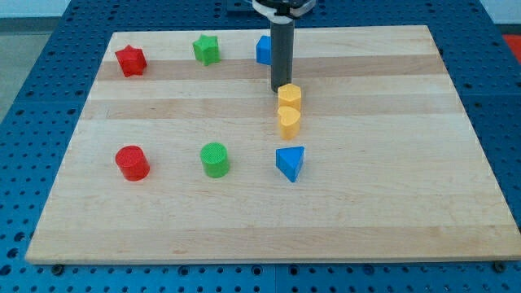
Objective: Push the blue cube towards the yellow hexagon
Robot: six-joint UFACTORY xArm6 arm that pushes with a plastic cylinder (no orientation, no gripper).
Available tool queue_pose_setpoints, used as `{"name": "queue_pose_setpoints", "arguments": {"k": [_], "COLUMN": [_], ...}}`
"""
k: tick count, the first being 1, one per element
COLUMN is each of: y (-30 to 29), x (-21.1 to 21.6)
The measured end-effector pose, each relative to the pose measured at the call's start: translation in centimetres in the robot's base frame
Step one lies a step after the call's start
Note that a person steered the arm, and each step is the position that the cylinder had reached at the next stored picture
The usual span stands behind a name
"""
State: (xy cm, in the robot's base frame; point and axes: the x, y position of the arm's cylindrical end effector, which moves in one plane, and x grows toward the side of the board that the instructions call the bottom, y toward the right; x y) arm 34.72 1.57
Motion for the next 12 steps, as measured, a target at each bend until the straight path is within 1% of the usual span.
{"name": "queue_pose_setpoints", "arguments": {"k": [2,4,5,6,8,9,12], "y": [0.1,5.8,5.9,4.2,1.1,0.4,-5.4], "x": [0.8,-6.5,-13.0,-15.5,-15.1,-13.7,-6.5]}}
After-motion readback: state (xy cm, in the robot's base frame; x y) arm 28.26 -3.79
